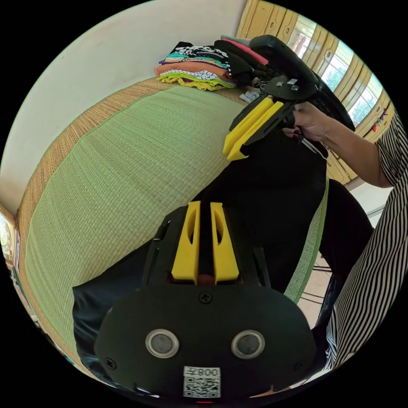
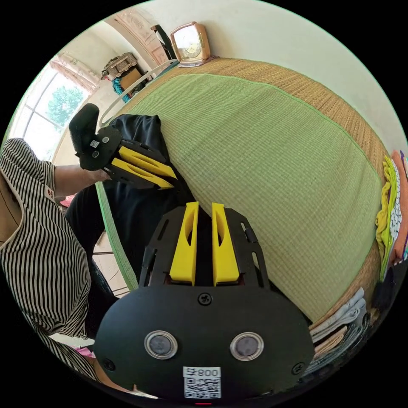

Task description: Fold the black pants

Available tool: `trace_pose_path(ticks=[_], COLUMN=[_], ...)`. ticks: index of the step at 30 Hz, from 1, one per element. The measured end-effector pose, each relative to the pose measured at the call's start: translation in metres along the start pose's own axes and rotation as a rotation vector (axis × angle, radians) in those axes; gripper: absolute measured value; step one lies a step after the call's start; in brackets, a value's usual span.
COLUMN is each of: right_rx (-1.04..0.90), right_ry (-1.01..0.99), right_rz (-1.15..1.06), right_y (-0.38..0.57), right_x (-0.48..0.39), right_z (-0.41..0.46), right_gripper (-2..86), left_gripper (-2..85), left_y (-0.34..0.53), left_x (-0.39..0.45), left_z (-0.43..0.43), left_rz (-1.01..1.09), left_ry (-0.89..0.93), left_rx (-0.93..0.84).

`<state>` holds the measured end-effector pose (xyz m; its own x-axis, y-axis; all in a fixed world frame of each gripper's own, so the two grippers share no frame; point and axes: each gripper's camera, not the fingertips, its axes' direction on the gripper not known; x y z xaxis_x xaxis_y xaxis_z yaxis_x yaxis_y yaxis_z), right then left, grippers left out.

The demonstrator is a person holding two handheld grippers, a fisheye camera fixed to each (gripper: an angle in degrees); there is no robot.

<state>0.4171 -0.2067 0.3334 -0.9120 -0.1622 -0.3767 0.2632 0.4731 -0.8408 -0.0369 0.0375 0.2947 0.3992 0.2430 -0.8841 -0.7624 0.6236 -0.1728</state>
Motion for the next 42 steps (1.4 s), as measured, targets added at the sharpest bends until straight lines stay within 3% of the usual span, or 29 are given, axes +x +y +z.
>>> trace_pose_path(ticks=[3, 6, 14, 20, 25, 36, 42], right_rx=[-0.006, 0.011, 0.050, -0.015, 0.079, 0.080, 0.147], right_ry=[0.058, 0.096, 0.247, 0.448, 0.328, 0.373, 0.369], right_rz=[0.084, 0.192, 0.401, 0.443, 0.526, 0.535, 0.548], right_y=[0.024, 0.051, 0.110, 0.121, 0.142, 0.152, 0.175], right_x=[0.002, 0.004, 0.002, 0.008, 0.017, 0.029, 0.017], right_z=[-0.003, -0.008, -0.015, -0.003, -0.007, 0.008, -0.001], right_gripper=[6.0, 6.0, 4.8, 0.6, 0.2, 0.1, 0.1], left_gripper=[4.7, 4.6, 4.4, 3.0, 2.5, 1.6, 1.2], left_y=[0.005, 0.006, 0.003, -0.006, 0.000, 0.012, 0.038], left_x=[-0.004, -0.009, -0.007, -0.002, -0.001, -0.001, 0.001], left_z=[-0.009, 0.004, -0.007, 0.009, 0.005, 0.003, -0.028], left_rz=[-0.035, -0.067, -0.058, -0.045, -0.088, -0.157, -0.259], left_ry=[0.041, 0.080, 0.159, 0.083, 0.086, 0.067, 0.016], left_rx=[0.063, -0.035, 0.071, -0.012, 0.004, -0.018, 0.117])
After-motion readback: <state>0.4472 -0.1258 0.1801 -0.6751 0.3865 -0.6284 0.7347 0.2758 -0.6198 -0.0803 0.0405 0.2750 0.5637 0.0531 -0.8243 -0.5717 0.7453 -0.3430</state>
